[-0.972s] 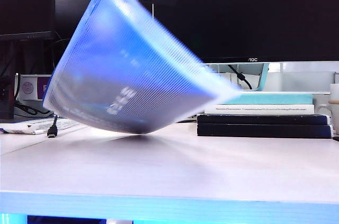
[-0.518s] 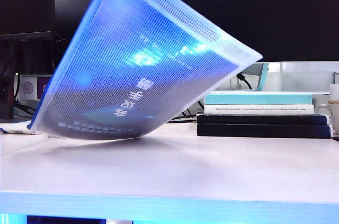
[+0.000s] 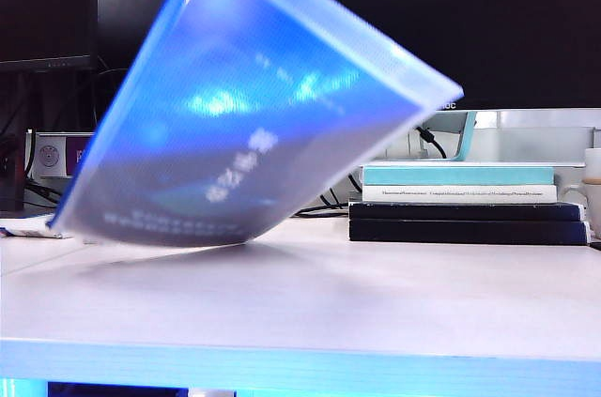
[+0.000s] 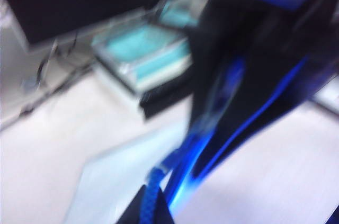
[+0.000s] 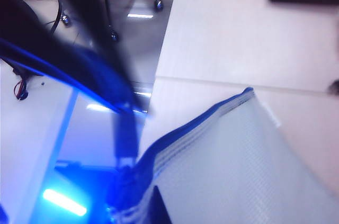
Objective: Pick up the transparent plastic file bag with a blue zipper and open its zipper.
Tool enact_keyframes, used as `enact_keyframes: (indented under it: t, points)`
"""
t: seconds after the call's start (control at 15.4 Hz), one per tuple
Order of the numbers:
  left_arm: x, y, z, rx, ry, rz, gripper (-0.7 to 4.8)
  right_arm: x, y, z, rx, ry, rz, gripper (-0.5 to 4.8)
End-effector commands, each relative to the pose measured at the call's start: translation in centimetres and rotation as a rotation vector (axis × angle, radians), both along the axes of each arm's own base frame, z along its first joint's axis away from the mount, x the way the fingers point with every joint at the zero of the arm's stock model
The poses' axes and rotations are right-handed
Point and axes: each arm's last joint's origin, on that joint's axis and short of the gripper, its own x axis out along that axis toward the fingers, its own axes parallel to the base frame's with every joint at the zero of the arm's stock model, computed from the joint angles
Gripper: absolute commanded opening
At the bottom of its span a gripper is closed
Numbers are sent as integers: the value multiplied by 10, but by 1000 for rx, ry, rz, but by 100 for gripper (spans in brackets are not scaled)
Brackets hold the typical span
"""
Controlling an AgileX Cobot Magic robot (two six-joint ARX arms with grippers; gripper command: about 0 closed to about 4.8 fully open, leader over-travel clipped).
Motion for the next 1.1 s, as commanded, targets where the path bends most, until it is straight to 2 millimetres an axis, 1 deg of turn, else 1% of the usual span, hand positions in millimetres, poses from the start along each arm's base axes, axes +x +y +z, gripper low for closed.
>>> enact_keyframes:
  t: [0.06,0.13,0.19,0.26,0.32,0.39,0.45,0.52,0.65,0.91,1.04,1.1]
  points:
    - [3,-1,-5,28,24,6,-6,-2,-6,15,28,-50,-36,-2]
    - [6,-2,-8,41,37,8,-6,-4,-7,19,33,-50,-37,-2]
    - [12,-4,-14,67,60,16,-6,-9,-12,29,50,-74,-39,-2]
    - [14,-3,-16,81,67,19,-6,-9,-12,31,55,-81,-39,-2]
    - [18,-6,-22,108,82,22,-6,-14,-15,37,60,-92,-42,-2]
    - [20,-7,-25,121,87,25,-6,-16,-17,39,58,-92,-43,-2]
    - [24,-8,-32,152,92,51,-6,-21,-21,42,46,-85,-47,-2]
    - [30,-5,-39,181,103,71,-6,-27,-26,46,31,-80,-48,-2]
    - [38,-2,-44,199,125,100,-6,-31,-32,49,2,-90,-76,-2]
    - [51,24,-51,218,149,212,-6,-42,-48,59,-33,-106,-122,-2]
    - [59,52,-55,222,186,336,-6,-53,-62,69,-34,-123,-148,-2]
    - [59,57,-56,226,200,357,-6,-55,-65,72,-34,-132,-158,-2]
